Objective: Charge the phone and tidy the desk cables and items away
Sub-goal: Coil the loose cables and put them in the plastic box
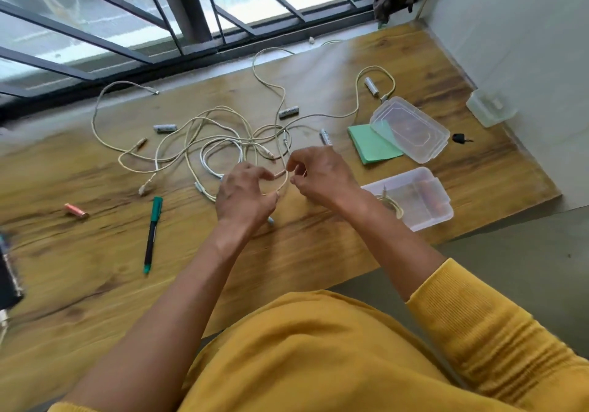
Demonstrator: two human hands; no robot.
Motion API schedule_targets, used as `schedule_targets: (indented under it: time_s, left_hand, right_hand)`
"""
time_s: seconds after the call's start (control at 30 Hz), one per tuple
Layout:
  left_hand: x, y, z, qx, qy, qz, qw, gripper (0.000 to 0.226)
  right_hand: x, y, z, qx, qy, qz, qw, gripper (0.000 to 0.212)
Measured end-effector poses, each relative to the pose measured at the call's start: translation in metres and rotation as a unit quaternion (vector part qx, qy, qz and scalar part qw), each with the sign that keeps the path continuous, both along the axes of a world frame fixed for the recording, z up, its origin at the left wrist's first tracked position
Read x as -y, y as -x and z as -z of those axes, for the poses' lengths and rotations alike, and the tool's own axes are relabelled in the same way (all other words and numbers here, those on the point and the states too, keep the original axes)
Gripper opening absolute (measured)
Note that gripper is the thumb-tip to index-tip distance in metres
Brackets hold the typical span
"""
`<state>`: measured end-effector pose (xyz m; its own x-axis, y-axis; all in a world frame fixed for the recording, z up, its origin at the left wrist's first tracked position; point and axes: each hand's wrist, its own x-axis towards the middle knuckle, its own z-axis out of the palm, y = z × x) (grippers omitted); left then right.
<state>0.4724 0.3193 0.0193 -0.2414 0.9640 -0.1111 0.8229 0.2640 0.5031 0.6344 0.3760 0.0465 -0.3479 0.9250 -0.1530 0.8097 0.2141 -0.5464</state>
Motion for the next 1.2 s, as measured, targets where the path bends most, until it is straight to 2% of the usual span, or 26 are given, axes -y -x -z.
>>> schedule_targets:
  time_s: [0.1, 0.23, 0.33, 0.53, 0.6, 0.67, 0.73, 0.8, 0.87, 0.97, 1.03, 1.1, 1.2]
  left_hand:
    - [0.0, 0.013, 0.003, -0.005, 0.034, 0.039, 0.999, 0.035]
    - [0.001, 0.024, 0.007, -0.022, 0.035, 0.068, 0.997, 0.021]
    - [-0.001, 0.031, 0.008, -0.006, -0.01, 0.076, 0.997, 0.01]
    - [-0.011, 0.047, -0.018, 0.05, -0.141, 0.092, 0.984, 0.007]
    - [-0.017, 0.051, -0.029, 0.098, -0.155, 0.079, 0.98, 0.008]
    - [-0.024, 0.055, -0.037, 0.182, -0.143, 0.034, 0.972, 0.008]
    - [-0.029, 0.058, -0.043, 0.269, -0.138, -0.021, 0.953, 0.009]
    - [-0.029, 0.062, -0.049, 0.344, -0.132, -0.063, 0.927, 0.01]
    - [-0.027, 0.065, -0.053, 0.388, -0.125, -0.077, 0.91, 0.01]
    - [-0.022, 0.067, -0.055, 0.413, -0.117, -0.06, 0.901, 0.01]
    - [-0.018, 0.067, -0.057, 0.41, -0.12, -0.041, 0.903, 0.011]
    - [-0.015, 0.067, -0.056, 0.366, -0.138, -0.031, 0.92, 0.009]
    - [-0.013, 0.075, -0.058, 0.331, -0.173, -0.014, 0.928, 0.019]
  right_hand:
    - [0.003, 0.017, 0.008, 0.016, 0.016, 0.012, 1.0, 0.018]
    - [0.007, 0.028, 0.013, 0.017, 0.016, 0.033, 0.999, 0.018]
    - [0.007, 0.03, 0.015, 0.014, 0.017, 0.049, 0.999, 0.021]
    - [0.006, 0.035, 0.011, -0.011, -0.03, 0.079, 0.996, 0.037]
    - [0.007, 0.04, 0.008, -0.045, -0.071, 0.1, 0.991, 0.041]
    - [0.009, 0.047, 0.004, -0.101, -0.108, 0.144, 0.978, 0.044]
    - [0.01, 0.054, -0.002, -0.146, -0.107, 0.195, 0.964, 0.034]
    - [0.012, 0.062, -0.006, -0.199, -0.062, 0.21, 0.955, 0.015]
    - [0.014, 0.068, -0.012, -0.281, 0.013, 0.198, 0.939, 0.022]
    - [0.016, 0.075, -0.022, -0.369, 0.116, 0.154, 0.909, 0.033]
    - [0.018, 0.08, -0.03, -0.391, 0.156, 0.115, 0.9, 0.031]
    - [0.02, 0.084, -0.035, -0.4, 0.176, 0.092, 0.895, 0.03]
    - [0.023, 0.083, -0.041, -0.398, 0.215, 0.066, 0.889, 0.024]
